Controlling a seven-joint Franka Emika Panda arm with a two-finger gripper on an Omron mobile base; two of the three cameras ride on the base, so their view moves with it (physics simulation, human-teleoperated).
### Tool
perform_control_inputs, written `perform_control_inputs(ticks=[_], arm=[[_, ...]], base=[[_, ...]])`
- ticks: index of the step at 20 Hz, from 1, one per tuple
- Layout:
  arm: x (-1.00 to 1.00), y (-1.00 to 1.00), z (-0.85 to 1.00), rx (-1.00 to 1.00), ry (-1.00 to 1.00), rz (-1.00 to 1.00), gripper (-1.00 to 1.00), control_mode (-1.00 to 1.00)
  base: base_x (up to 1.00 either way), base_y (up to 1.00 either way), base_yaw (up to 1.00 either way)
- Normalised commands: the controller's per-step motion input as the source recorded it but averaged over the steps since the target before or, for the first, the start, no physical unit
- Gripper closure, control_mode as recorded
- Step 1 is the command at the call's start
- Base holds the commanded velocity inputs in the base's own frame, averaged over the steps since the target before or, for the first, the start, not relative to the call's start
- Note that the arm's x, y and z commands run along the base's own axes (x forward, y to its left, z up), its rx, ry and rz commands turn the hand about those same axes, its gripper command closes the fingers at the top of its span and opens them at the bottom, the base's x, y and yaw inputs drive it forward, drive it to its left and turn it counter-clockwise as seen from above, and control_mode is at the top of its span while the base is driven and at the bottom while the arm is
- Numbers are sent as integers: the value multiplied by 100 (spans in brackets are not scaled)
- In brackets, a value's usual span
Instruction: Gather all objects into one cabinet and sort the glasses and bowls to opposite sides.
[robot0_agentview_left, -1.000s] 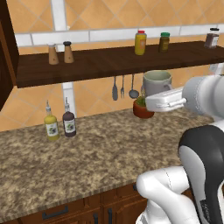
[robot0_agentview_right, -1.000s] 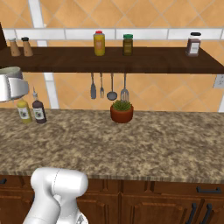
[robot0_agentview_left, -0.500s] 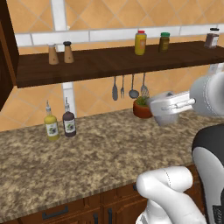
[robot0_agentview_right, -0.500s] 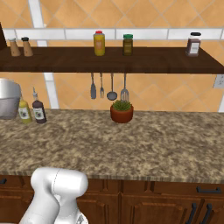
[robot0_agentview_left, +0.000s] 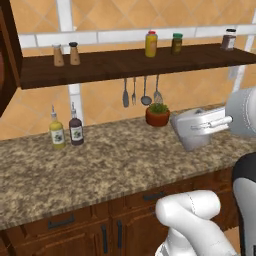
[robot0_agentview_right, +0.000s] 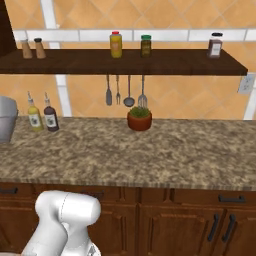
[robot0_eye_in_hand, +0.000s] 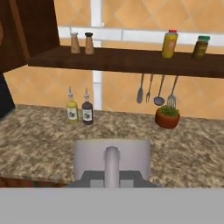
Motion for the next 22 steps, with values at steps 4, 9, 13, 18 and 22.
perform_control_inputs(ticks=[4,9,13,18,22], arm=[[0,0,0,0,0,0,100,100],[0,0,0,0,0,0,100,100],[0,0,0,0,0,0,100,100],[0,0,0,0,0,0,100,100],[0,0,0,0,0,0,100,100]], base=[[-100,0,-6],[-100,7,-11],[-100,48,-8],[-100,77,-3],[-98,82,-1]])
